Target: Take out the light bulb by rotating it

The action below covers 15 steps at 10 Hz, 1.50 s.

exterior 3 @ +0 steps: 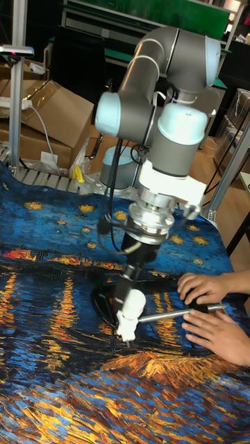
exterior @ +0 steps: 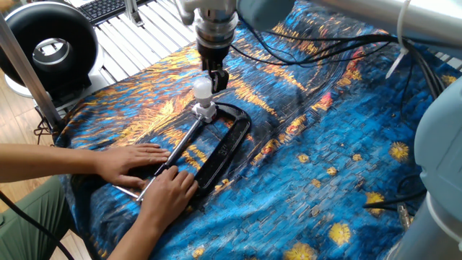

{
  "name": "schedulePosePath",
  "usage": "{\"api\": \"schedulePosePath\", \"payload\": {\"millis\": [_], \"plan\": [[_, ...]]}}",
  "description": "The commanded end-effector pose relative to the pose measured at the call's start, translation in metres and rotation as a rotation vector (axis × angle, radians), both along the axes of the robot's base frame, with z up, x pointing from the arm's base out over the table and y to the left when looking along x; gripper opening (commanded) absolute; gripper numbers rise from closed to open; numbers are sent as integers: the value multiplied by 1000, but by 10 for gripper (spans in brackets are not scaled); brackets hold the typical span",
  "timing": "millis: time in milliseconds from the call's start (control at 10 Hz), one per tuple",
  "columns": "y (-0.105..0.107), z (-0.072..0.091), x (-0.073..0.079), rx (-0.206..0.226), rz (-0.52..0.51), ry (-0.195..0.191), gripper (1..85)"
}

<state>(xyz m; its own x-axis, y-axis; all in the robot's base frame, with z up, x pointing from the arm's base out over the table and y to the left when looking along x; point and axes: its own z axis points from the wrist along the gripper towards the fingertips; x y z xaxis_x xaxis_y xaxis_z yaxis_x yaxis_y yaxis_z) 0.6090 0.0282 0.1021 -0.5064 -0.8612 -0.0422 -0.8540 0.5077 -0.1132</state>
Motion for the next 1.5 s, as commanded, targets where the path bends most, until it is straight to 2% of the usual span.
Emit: {"api": "schedulePosePath", "payload": {"millis": [0, 100, 200, 500, 1000, 1400], "plan": [[8, 9, -33, 92, -458, 115, 647], [18, 11, -37, 129, -558, 141, 633], [24, 12, -39, 148, -634, 157, 630], [36, 15, -32, 161, -813, 163, 540], [23, 10, -21, 120, -810, 115, 533], [20, 4, -16, 120, -814, 96, 533]]}}
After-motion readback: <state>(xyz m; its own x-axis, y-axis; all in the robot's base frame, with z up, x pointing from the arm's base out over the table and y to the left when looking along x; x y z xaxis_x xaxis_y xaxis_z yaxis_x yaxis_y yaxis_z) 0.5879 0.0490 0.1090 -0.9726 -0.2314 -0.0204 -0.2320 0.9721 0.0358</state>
